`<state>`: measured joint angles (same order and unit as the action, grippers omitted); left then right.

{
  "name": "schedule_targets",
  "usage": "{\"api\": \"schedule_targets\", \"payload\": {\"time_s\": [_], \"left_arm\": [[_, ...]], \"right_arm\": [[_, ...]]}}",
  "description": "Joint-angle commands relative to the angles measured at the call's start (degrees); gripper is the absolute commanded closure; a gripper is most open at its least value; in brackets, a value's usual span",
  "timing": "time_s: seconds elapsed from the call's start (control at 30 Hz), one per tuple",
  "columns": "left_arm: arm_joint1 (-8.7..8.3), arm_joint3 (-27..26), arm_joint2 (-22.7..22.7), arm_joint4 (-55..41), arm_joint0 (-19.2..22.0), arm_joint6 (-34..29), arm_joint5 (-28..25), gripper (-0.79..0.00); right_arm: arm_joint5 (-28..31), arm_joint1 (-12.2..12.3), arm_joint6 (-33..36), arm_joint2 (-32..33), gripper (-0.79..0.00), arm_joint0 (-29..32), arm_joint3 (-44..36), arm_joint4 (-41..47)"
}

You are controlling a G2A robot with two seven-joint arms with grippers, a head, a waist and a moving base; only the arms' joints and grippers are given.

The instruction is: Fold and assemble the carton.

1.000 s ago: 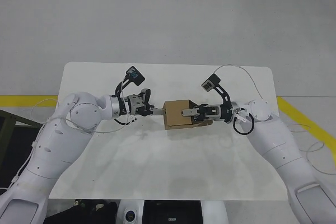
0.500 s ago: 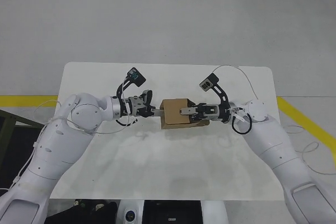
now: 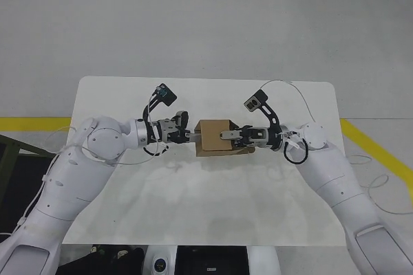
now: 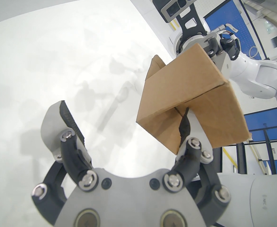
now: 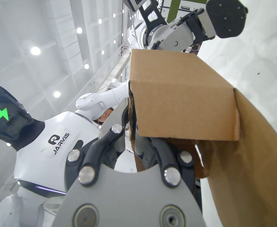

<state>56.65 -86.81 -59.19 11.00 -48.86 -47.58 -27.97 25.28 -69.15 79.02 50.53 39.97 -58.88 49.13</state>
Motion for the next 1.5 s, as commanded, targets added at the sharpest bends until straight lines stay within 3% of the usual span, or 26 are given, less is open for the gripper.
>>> {"api": "schedule_targets", "payload": {"time_s": [0.0,0.3,0.57,1.07,1.1,1.17,1.23,1.47], "left_arm": [[0.10,0.39,0.17,-0.55,0.20,-0.09,-0.17,-0.785],[0.22,1.19,0.09,-0.23,0.81,-0.66,-0.26,-0.785],[-0.90,-0.44,-3.54,5.34,-0.82,-1.25,0.37,-0.785],[-2.64,-4.75,-7.75,14.09,-5.55,-2.32,-2.31,-0.785],[-2.73,-4.98,-7.87,14.85,-5.77,-2.36,-2.62,-0.785],[-2.87,-5.39,-8.01,16.07,-6.24,-2.36,-3.23,-0.785],[-2.98,-5.65,-8.15,16.39,-6.65,-2.30,-3.60,-0.785],[-3.32,-6.59,-7.96,19.49,-7.07,-3.02,-5.82,-0.785]], "right_arm": [[-0.09,-0.12,0.09,0.20,0.000,0.03,0.06,-0.16],[-0.41,-0.37,0.41,0.83,0.000,-0.32,1.44,-3.56],[0.45,-0.69,-0.46,-0.38,0.000,-2.03,5.14,-9.08],[4.24,-4.79,-7.87,-6.66,-0.009,-5.29,13.70,-15.44],[4.17,-5.06,-8.24,-7.00,-0.055,-5.47,14.20,-15.77],[4.02,-5.44,-8.57,-7.52,-0.305,-6.03,15.23,-16.89],[4.18,-5.71,-9.02,-7.70,-0.785,-6.18,15.80,-17.39],[4.65,-5.54,-7.25,-6.63,-0.785,-5.36,15.86,-17.49]]}}
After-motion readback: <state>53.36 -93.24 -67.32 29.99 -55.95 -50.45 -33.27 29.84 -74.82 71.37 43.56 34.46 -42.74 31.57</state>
